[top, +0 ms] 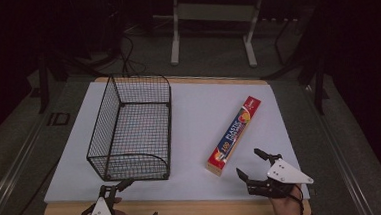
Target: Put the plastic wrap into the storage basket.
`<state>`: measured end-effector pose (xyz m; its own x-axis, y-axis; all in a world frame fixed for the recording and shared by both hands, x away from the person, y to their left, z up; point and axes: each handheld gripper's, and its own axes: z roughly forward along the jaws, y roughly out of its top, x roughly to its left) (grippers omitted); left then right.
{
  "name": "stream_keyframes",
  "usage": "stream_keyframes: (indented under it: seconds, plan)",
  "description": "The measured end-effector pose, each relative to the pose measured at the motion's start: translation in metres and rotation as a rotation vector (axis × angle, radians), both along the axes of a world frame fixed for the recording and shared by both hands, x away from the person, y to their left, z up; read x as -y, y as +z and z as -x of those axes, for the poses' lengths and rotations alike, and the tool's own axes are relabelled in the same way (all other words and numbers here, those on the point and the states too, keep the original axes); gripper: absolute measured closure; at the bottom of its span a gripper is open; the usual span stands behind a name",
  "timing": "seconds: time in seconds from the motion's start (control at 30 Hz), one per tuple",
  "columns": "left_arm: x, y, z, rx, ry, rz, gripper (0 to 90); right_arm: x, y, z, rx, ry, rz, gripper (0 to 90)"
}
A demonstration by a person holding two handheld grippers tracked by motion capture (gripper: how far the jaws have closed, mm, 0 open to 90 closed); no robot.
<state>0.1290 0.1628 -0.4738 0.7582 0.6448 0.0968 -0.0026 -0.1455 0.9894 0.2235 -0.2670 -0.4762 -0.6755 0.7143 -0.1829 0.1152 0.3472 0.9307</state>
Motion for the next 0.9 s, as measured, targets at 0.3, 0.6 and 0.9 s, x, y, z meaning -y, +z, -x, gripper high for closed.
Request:
stream_keyframes:
  seconds: [0.3, 0.6, 0.9]
  plan:
    - [0.000, 0.001, 0.000, 0.005, -0.003, -0.007, 0.2, -0.007, 0.000, 0.002, -0.048, -0.002, 0.034, 11.6]
    - [-0.001, 0.001, 0.001, 0.005, -0.002, 0.001, 0.2, -0.012, 0.001, -0.003, -0.108, -0.013, -0.003, 9.9]
    - [-0.001, 0.001, 0.001, 0.003, -0.010, 0.007, 0.2, -0.027, 0.011, -0.010, -0.143, -0.008, 0.034, 10.3]
